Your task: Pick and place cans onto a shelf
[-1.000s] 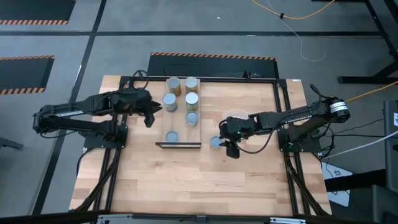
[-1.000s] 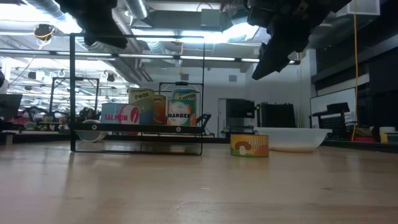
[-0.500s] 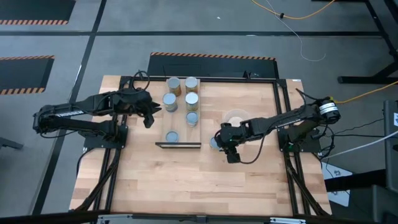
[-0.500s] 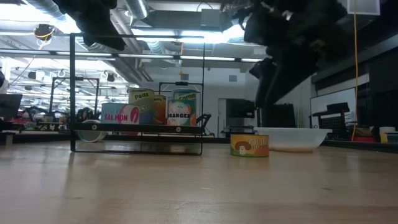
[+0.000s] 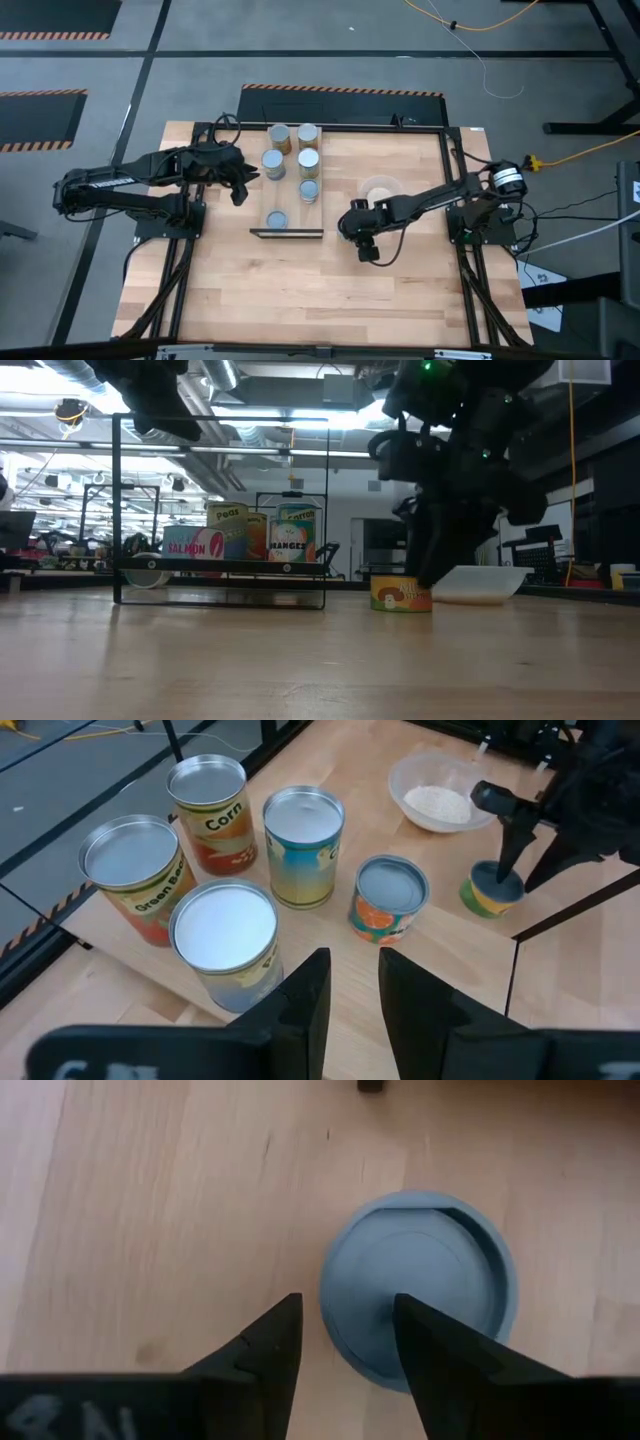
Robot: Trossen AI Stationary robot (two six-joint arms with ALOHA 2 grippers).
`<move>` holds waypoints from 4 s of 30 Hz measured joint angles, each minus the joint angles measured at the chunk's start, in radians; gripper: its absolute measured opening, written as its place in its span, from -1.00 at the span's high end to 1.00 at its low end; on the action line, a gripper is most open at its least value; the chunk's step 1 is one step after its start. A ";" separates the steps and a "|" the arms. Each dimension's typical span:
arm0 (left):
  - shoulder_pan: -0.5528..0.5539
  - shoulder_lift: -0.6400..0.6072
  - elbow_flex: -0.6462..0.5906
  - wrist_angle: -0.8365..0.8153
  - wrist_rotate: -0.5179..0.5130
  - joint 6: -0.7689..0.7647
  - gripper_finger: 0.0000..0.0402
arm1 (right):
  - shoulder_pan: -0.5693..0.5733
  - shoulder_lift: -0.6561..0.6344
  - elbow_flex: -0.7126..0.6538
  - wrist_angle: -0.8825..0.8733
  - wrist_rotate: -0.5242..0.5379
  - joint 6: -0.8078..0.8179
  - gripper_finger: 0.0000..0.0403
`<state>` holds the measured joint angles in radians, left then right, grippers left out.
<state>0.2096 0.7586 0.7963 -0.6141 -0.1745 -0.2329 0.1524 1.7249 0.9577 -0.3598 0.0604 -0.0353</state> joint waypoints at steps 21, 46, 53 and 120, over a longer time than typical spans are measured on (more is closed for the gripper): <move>0.000 0.000 0.000 0.000 0.000 0.000 0.60 | 0.000 0.019 0.003 0.023 -0.010 0.000 0.95; -0.001 0.000 0.000 0.000 0.000 0.000 0.60 | -0.128 0.023 0.450 -0.306 -0.022 -0.182 0.95; -0.001 0.000 0.000 0.000 0.000 0.000 0.60 | -0.190 0.024 0.469 -0.166 -0.211 -0.223 0.95; 0.000 0.000 0.000 -0.038 0.000 -0.002 0.60 | -0.193 0.230 0.462 -0.026 -0.335 -0.210 0.74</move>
<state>0.2092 0.7589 0.7959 -0.6518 -0.1741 -0.2352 -0.0402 1.9545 1.4200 -0.3855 -0.2741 -0.2452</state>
